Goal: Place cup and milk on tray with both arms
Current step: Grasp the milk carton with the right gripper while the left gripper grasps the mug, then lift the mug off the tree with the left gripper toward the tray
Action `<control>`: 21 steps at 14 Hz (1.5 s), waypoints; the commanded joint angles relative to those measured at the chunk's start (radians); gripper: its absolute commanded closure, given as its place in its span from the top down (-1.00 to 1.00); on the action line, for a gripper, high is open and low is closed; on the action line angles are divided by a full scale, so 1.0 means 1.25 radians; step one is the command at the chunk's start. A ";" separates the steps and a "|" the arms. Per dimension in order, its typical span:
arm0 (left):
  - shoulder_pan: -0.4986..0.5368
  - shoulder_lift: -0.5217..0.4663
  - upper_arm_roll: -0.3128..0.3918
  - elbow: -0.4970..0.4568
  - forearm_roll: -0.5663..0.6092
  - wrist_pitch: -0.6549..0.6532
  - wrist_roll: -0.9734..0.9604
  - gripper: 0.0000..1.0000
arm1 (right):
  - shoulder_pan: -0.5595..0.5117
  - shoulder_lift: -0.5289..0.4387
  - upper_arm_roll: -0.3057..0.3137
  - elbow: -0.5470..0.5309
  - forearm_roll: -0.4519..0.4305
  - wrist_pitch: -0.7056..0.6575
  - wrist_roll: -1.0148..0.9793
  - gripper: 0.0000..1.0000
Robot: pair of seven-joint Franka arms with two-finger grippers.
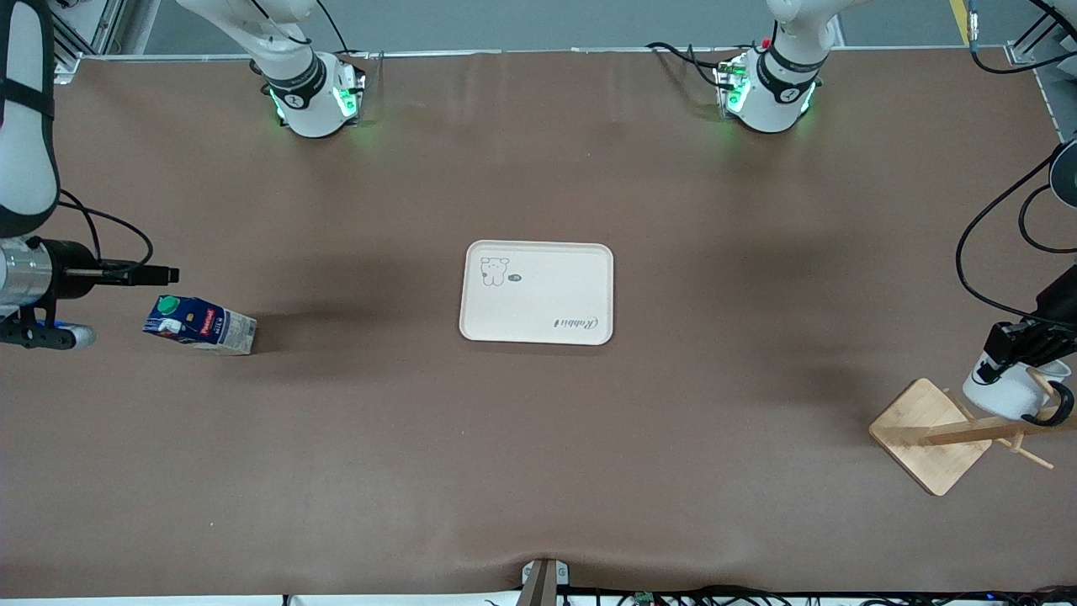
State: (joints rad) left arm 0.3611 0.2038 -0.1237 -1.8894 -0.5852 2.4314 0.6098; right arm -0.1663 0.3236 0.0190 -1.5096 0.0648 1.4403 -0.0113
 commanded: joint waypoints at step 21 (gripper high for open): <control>-0.177 0.114 -0.468 0.078 0.476 -0.204 -1.129 -1.00 | -0.050 -0.072 0.009 -0.269 -0.052 0.404 -0.013 1.00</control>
State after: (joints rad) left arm 0.2266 0.2105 -0.7061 -1.8964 -0.0678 2.1855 -0.6698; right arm -0.2117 0.2752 0.0187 -1.7980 0.0251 1.9303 -0.0130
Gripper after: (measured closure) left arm 0.930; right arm 0.000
